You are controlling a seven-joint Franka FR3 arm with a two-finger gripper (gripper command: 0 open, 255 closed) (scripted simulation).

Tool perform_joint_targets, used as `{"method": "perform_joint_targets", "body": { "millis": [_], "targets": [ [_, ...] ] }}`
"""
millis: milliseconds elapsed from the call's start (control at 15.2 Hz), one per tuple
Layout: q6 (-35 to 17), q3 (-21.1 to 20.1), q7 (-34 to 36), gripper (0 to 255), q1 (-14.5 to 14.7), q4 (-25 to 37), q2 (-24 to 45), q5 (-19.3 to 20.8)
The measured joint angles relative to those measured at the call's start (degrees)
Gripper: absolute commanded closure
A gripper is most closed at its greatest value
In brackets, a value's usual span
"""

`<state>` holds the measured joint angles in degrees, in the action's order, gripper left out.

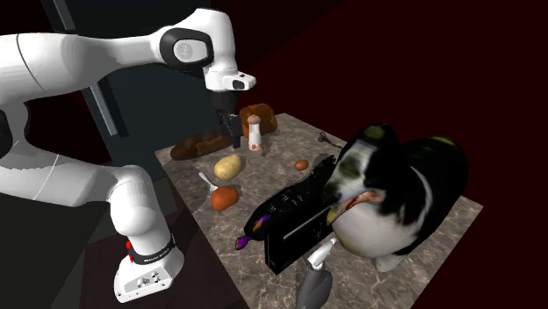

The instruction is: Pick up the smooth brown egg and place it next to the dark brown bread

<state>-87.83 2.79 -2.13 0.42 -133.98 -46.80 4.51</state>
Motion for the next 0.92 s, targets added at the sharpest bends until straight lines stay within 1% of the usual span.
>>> {"method": "perform_joint_targets", "body": {
  "millis": [132, 330, 462, 924],
  "targets": [
    [-0.7, -0.1, 0.1, 0, 0.1, 0.0, 0.9, -0.1],
    [-4.2, -0.7, 0.9, 0, 0.5, 0.7, 5.6, -0.5],
    [-7.3, -1.3, 1.7, 0, 1.0, 0.9, 9.3, -0.8],
    [-15.5, -2.5, 3.1, 0, 1.8, 6.2, 24.3, -1.2]
  ]
}}
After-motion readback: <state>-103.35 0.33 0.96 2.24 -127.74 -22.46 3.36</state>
